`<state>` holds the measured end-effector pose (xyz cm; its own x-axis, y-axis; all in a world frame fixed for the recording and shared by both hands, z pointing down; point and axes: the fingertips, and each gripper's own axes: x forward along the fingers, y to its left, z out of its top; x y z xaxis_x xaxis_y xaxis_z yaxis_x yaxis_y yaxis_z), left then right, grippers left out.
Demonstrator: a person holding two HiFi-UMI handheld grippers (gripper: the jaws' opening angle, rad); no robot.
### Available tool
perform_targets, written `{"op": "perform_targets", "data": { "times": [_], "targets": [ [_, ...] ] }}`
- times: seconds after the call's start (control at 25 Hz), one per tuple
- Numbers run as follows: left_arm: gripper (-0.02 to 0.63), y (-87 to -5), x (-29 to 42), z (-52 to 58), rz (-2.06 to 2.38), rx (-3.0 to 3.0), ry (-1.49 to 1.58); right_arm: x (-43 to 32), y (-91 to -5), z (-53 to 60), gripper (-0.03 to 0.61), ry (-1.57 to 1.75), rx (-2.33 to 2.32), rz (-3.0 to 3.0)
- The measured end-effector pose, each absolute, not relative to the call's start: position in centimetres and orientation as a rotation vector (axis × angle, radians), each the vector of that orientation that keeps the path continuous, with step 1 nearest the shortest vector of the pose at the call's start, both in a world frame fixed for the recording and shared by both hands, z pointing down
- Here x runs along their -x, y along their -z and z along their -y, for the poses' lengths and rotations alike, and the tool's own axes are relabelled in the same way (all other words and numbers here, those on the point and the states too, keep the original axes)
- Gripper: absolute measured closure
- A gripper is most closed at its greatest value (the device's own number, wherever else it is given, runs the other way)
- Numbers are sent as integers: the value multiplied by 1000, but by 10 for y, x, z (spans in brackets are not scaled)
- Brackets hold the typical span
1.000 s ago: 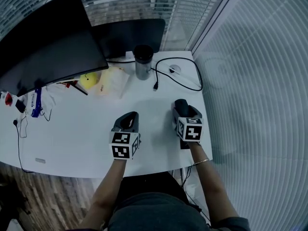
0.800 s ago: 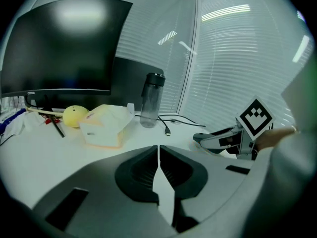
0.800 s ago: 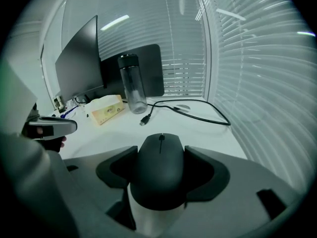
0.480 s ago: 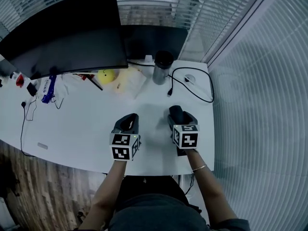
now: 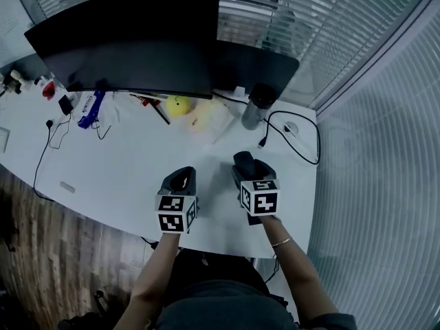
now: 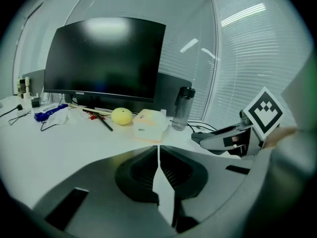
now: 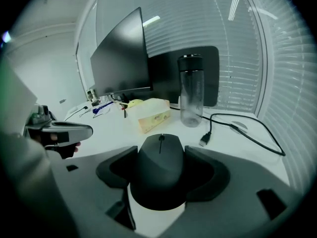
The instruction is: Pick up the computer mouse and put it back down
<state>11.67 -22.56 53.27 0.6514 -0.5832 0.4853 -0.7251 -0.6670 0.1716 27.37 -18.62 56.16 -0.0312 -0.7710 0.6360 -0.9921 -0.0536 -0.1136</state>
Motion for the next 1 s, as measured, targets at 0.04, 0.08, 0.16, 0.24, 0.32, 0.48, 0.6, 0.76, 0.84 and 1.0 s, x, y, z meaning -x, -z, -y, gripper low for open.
{"op": "perform_targets", "data": {
  "times": [0.04,0.08,0.16,0.24,0.32,0.48,0.6,0.76,0.84,1.0],
  "targets": [
    [583,-532,-110,227,1059,-2511,-557,-266,-559,191,281,-784,-1857,1871],
    [583,-532,-103,227,1080,-2502,-552,-259,-557,196,281,-773,-1841,1891],
    [583,-531,-90,229,1119,-2483,-545,-244,-554,204,280,-756,-1812,1927],
    [583,-530,-76,230,1156,-2467,-534,-230,-553,212,280,-739,-1781,1957],
    [583,-527,-62,230,1192,-2453,-520,-214,-552,219,281,-721,-1744,1980],
    [583,-525,-27,232,1258,-2420,-510,-184,-552,231,281,-695,-1684,2012],
    [583,-523,-3,235,1305,-2392,-505,-163,-553,238,281,-687,-1646,2032],
    [583,-523,30,237,1365,-2351,-494,-135,-557,248,280,-670,-1587,2054],
    [583,-523,44,239,1389,-2331,-488,-122,-558,253,281,-662,-1560,2060],
    [583,-524,71,241,1429,-2293,-480,-99,-563,263,280,-649,-1518,2063]
  ]
}}
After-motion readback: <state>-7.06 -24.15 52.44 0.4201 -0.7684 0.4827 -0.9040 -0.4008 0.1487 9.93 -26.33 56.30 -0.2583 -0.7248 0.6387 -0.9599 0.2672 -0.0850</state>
